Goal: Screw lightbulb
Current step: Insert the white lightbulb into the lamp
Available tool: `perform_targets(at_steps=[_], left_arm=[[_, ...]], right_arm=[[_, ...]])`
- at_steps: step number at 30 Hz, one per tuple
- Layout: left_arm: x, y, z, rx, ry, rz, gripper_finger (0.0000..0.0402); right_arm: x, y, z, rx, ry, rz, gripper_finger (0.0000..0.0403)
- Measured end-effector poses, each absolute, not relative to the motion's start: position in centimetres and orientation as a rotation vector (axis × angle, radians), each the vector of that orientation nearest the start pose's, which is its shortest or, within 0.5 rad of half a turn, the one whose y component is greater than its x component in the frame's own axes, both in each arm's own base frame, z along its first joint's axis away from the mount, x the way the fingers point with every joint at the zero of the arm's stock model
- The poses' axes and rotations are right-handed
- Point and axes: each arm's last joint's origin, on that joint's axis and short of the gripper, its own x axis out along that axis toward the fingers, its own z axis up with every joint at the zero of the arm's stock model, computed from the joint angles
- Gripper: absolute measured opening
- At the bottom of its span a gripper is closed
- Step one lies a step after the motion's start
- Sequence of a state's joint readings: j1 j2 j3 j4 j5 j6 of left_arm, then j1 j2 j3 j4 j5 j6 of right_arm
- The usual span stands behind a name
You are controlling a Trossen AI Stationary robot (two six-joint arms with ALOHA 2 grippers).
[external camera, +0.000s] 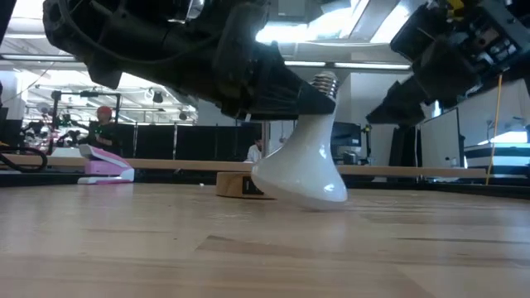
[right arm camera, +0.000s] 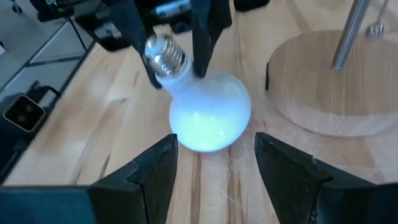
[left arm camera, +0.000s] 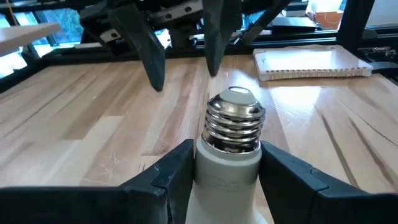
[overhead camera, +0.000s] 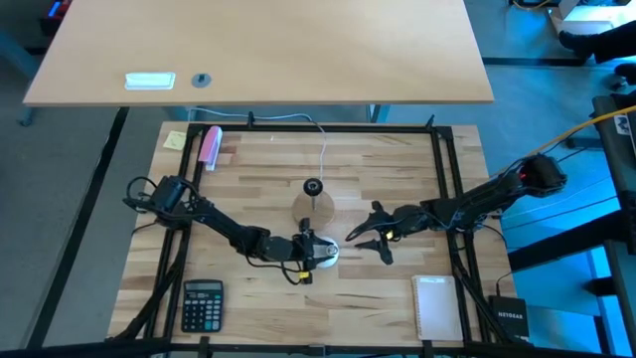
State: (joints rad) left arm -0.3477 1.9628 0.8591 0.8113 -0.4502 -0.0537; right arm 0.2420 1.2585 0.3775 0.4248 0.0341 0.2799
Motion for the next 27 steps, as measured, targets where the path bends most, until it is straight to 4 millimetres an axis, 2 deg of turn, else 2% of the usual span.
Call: perform_targets(at_steps=[6, 8, 14, 23, 27], left_arm=[[35.6, -11.2, 12.5, 0.036, 0.301, 0.123, 0.017], [35.6, -10.9, 12.3, 0.019, 0.336, 0.133, 0.0186], [35.6, -10.5, 13.3, 0.004, 0.368, 0.149, 0.0242], [34.7, -10.4, 19.3, -0.029, 0.519, 0.123, 0.026], [35.5, -10.3, 22.3, -0.034, 0.595, 0.091, 0.026]], right_arm=[[22.3, 5.4, 15.6, 0.207, 0.501, 0.136, 0.0218], [22.3, 5.4, 15.7, 0.207, 0.5, 0.136, 0.0218], [22.3, 5.4, 15.6, 0.207, 0.503, 0.135, 0.0218], [22.3, 5.4, 15.6, 0.208, 0.505, 0.135, 0.0218], [22.3, 5.4, 15.6, 0.208, 0.505, 0.135, 0.0218]])
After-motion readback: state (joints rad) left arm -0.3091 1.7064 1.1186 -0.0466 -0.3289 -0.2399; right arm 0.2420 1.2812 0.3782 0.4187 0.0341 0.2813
